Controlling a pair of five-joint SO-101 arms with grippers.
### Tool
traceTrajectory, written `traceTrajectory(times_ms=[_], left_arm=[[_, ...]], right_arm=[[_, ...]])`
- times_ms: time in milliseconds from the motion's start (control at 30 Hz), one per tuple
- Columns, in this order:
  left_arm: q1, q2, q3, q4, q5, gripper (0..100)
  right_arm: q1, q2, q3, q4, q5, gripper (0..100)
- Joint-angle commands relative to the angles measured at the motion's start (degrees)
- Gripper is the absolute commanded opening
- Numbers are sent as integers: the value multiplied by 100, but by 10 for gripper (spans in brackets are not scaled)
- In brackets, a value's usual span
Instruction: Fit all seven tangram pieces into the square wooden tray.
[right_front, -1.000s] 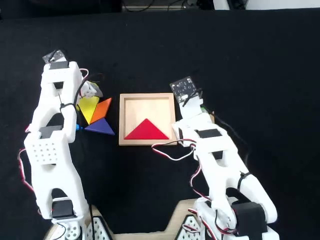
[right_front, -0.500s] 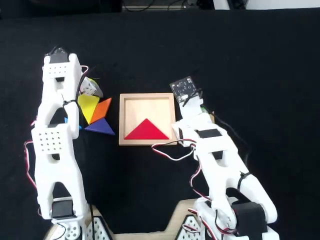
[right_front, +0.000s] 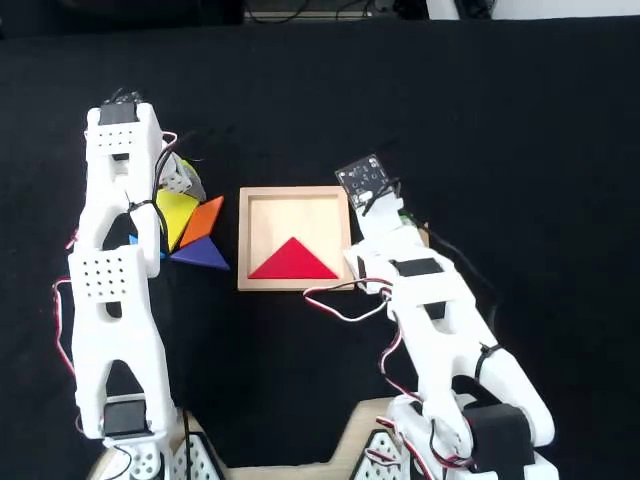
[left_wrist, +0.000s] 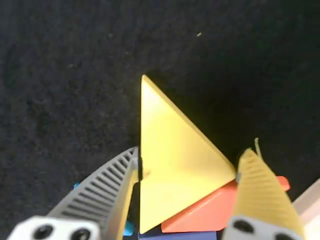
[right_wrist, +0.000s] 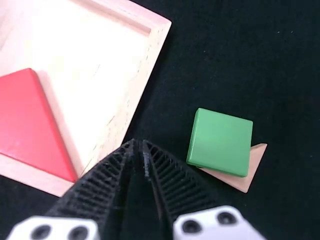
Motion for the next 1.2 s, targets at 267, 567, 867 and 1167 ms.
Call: traceTrajectory(times_ms=[267,567,867,1167], left_arm=[[-171,88,-497,-97,-941,192],[-374,-18,-2229,545,-2901,202],[-110,-343,-1226,624,-3218,298],[119,-2620,558,607,-3182,299]], right_arm=[[-79,13,-13,-88,70,11],[-79,13,-13,-88,70,11],[-79,13,-13,-88,70,11],[-88,13,-13,-97,70,11]])
